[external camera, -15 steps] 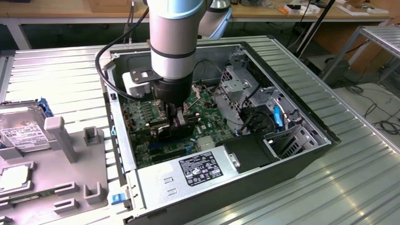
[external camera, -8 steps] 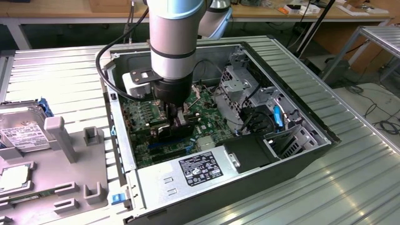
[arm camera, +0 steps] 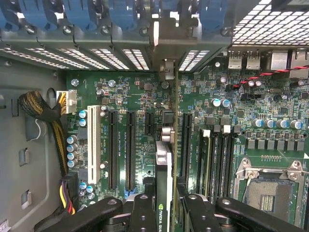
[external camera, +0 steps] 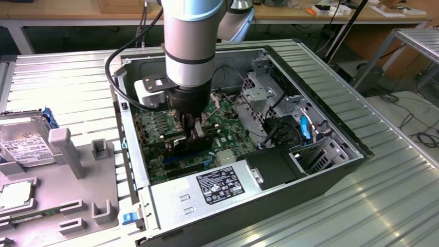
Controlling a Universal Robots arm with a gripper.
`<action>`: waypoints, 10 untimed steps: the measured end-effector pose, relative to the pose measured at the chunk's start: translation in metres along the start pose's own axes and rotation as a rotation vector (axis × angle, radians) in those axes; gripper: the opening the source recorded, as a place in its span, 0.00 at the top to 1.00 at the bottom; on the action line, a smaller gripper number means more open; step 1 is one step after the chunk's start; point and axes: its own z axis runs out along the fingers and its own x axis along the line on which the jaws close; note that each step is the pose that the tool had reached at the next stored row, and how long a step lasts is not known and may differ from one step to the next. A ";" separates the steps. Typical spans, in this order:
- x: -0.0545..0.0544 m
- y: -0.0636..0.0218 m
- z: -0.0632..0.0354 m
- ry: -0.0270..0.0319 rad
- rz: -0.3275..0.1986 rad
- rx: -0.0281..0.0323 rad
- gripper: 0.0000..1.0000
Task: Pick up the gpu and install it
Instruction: 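Insert the gpu into the slot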
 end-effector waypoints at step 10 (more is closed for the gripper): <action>0.000 0.0000 0.0000 -0.0001 0.000 0.0000 0.60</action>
